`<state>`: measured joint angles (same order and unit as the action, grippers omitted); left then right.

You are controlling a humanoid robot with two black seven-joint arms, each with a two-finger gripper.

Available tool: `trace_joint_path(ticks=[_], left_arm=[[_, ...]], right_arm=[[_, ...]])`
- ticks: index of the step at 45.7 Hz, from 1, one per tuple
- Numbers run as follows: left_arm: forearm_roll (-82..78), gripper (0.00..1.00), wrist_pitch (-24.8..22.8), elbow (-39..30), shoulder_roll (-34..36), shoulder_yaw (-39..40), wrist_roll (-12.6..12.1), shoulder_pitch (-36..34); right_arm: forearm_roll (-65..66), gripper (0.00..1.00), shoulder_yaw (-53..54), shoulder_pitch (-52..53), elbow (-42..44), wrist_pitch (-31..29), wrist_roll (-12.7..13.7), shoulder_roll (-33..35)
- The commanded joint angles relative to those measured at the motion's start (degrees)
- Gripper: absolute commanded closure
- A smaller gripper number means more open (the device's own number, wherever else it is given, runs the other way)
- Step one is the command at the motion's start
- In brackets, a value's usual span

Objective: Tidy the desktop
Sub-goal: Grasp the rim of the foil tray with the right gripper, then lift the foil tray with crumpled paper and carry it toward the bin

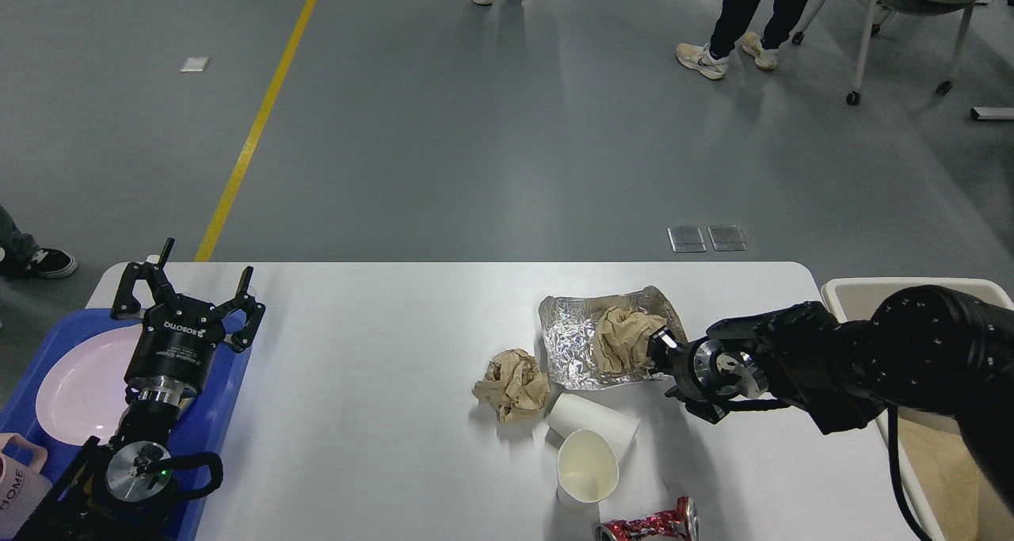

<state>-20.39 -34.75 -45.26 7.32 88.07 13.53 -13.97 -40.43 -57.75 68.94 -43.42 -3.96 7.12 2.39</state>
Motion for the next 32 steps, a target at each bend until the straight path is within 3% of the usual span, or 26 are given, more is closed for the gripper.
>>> trace_joint_path(ticks=[1, 22, 32], left_arm=[[0.00, 0.03, 0.03, 0.00, 0.06, 0.00, 0.00, 0.00], [0.00, 0.03, 0.03, 0.00, -0.02, 0.00, 0.00, 0.00], [0.00, 0.03, 0.03, 0.00, -0.02, 0.00, 0.00, 0.00]], right_arm=[[0.09, 1.00, 0.00, 0.06, 0.00, 0.18, 0.08, -0.02], [0.09, 1.00, 0.00, 2.42, -1.13, -0.96, 0.79, 2.79], [0.35, 1.00, -0.87, 11.65, -12.20, -1.14, 1.40, 8.15]])
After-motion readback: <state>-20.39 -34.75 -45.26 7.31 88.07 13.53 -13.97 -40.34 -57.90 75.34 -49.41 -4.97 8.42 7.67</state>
